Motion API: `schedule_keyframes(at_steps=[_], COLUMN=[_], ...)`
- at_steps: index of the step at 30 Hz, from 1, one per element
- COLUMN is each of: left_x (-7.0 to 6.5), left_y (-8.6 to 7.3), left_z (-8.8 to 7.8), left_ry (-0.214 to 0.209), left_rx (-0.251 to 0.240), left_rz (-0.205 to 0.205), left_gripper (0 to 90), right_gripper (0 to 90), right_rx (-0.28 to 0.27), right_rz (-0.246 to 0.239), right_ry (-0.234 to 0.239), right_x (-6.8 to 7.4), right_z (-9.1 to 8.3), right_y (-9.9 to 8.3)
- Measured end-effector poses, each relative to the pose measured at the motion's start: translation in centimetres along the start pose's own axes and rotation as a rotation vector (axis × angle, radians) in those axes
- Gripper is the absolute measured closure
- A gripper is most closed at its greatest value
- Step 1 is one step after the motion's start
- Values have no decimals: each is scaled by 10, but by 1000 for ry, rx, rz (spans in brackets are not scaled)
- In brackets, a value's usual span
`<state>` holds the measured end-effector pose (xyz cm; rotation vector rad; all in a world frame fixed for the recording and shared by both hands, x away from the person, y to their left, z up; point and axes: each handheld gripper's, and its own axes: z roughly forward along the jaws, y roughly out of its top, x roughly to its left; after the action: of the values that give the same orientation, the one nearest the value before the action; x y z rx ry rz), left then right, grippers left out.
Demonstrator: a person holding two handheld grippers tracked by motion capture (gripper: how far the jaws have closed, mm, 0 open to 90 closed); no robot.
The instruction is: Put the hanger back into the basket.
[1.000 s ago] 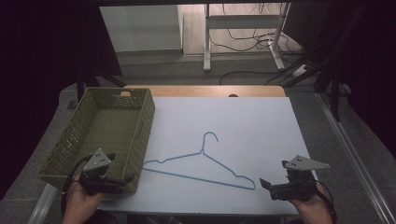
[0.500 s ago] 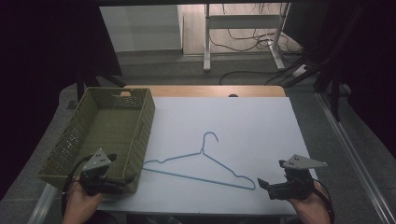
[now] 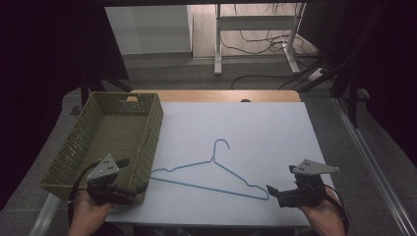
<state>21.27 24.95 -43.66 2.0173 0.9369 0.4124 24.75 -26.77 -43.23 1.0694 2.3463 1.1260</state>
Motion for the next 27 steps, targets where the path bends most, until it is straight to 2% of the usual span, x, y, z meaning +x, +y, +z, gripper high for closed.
schedule_keyframes(at_steps=[7, 11, 20, 27], left_x=[-7, -14, -28, -37], left_y=[11, 17, 33, 45], left_z=[5, 14, 34, 52], left_ry=[-30, -62, -99, -122], left_rx=[-28, -13, 21, 35], left_rz=[-7, 1, 47, 64], left_gripper=[0, 0, 0, 0], right_gripper=[0, 0, 0, 0], right_rx=[-3, -2, 19, 19], right_rz=[-18, -17, -62, -73], right_ry=[8, 10, 19, 38], right_x=[4, 4, 7, 10], right_z=[1, 2, 9, 17], right_y=[9, 12, 21, 29])
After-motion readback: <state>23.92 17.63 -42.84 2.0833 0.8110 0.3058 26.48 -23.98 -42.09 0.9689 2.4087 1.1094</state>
